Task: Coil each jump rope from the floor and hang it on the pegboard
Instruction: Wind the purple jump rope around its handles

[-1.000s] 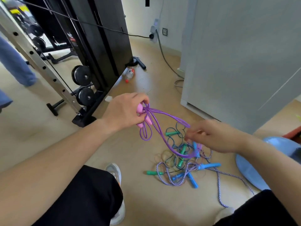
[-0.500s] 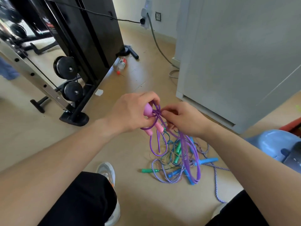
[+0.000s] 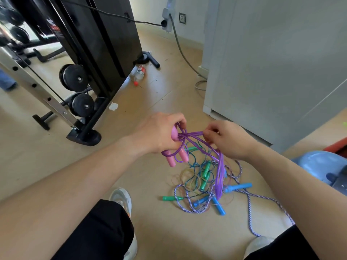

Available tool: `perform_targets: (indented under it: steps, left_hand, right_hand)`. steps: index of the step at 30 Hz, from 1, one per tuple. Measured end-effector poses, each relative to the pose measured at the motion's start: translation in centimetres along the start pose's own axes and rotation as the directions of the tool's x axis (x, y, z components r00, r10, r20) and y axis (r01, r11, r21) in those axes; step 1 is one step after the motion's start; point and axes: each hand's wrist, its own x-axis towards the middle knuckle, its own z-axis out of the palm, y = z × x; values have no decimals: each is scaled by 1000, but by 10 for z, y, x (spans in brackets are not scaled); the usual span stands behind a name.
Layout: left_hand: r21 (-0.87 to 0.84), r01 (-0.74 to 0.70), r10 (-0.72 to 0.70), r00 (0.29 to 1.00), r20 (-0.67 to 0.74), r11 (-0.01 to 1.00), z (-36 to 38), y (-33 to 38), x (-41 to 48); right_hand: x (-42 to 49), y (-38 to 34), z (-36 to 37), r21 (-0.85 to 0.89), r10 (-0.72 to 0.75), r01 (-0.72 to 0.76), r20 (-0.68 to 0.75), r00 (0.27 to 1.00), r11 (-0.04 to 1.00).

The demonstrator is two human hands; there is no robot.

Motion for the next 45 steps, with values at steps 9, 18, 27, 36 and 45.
perform_targets:
  steps: [9,18,27,36,45]
  left_hand:
    - [-78,185,-188,981,-43,980,-14,-31,-11]
    - [12,-22,23,991,-129,1000,-9,-6,-15]
    - [-22,-81,80,995,-56,996,0,19,-17]
    - [-57,111,-111,994,3,992,-9,0,-17]
    - [-59,85,-90,993,-79,995,-7,-2,-13]
  right_hand:
    - [-16,33,-42,68,150,-140,-166,975,988]
    - [-24,12,-21,323,166,-287,353,921,902]
    - [-12,-21,8,92,1,-9,91,996,996]
    - [-17,-14,-2,37,-144,151,-148,978,988]
    - [-23,-9,-7,141,-33,49,-111,993,989]
